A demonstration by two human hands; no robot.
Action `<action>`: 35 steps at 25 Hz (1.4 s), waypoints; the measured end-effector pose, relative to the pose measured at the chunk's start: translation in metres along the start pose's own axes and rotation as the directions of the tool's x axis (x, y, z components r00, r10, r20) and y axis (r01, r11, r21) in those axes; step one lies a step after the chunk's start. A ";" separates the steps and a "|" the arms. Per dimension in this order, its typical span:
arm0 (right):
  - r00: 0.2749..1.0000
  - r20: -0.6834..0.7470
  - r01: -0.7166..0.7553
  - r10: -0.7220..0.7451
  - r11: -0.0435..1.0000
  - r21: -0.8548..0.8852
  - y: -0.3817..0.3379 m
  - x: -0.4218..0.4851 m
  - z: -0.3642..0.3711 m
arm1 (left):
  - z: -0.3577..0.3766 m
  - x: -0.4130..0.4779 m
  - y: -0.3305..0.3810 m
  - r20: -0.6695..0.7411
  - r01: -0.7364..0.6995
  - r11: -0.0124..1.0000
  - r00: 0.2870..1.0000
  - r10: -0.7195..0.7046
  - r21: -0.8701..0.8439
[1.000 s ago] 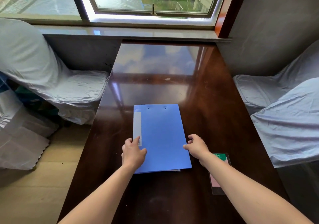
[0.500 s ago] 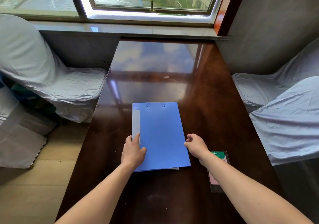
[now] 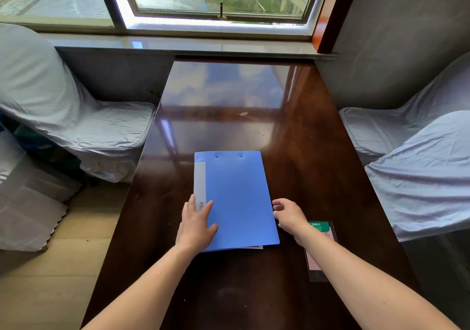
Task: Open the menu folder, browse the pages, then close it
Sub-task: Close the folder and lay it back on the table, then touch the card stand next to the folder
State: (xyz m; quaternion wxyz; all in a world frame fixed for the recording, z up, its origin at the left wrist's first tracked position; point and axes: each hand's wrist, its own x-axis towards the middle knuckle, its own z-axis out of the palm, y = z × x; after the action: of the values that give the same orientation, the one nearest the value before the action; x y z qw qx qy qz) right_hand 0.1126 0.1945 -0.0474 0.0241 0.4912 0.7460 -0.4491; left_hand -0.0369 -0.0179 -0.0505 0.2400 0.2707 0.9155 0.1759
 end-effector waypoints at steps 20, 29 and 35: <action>0.978 -0.065 0.109 -0.197 0.755 -0.647 0.111 -0.053 -0.060 | 0.034 -0.006 0.019 0.140 -0.200 0.850 0.979 0.149 0.487; 0.976 -0.075 0.105 -0.207 0.738 -0.666 0.110 -0.054 -0.057 | 0.044 -0.028 0.024 0.164 -0.222 0.848 0.973 0.162 0.482; 0.975 -0.075 0.109 -0.211 0.739 -0.664 0.109 -0.058 -0.057 | 0.051 -0.038 0.023 0.170 -0.240 0.840 0.969 0.178 0.487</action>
State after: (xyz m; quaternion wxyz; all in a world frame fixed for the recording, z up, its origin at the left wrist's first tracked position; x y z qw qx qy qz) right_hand 0.2478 0.2055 -0.0561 0.1018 0.4168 0.8950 -0.1224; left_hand 0.0278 -0.0119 -0.0691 0.1938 0.4322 0.8786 -0.0605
